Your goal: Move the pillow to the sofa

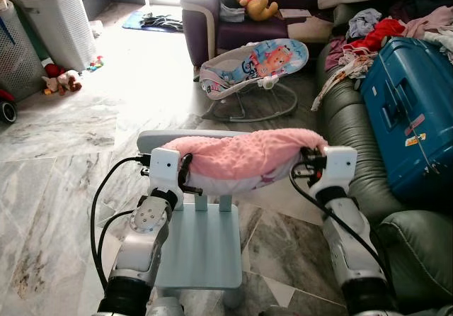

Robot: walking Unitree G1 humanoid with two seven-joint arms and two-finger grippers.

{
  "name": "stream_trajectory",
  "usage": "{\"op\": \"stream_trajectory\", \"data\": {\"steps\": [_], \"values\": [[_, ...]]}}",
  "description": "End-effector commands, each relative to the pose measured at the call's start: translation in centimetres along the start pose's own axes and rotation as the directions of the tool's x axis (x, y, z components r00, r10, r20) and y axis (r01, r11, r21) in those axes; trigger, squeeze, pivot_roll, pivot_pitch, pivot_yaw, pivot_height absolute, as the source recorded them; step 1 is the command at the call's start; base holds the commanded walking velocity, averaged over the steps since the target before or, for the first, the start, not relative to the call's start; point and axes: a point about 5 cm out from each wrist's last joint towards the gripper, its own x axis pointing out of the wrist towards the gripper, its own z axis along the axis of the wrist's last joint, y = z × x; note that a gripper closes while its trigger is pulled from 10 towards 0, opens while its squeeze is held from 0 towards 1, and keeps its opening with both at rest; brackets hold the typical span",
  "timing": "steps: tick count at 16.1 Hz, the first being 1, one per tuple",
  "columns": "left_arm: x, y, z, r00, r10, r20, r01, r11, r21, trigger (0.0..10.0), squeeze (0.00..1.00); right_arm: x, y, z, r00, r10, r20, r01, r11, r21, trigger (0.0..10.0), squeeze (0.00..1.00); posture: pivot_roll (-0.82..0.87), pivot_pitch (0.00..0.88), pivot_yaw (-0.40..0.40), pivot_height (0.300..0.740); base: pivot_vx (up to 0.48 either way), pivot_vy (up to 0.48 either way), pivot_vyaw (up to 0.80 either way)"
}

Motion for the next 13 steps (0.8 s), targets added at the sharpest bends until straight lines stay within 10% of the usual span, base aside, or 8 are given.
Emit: {"op": "stream_trajectory", "data": {"steps": [1, 13], "values": [[-0.21, -0.50, 0.32, 1.000, -0.027, 0.006, 0.027, 1.000, -0.011, 10.0, 0.00, -0.11, 0.02, 0.59, 1.000, -0.001, 0.020, 0.001, 1.000, 0.000, 10.0, 0.00, -0.01, 0.000, 0.013, 0.740, 0.000, 0.000, 0.00], [-1.17, -0.76, -0.12, 0.999, -0.037, -0.037, 0.036, 0.999, -0.029, 10.0, 0.00, -0.88, -0.33, 0.69, 1.000, -0.004, 0.000, 0.004, 1.000, -0.025, 10.0, 0.00, -0.02, 0.000, 0.014, 0.740, -0.332, 0.000, 0.00]]}}
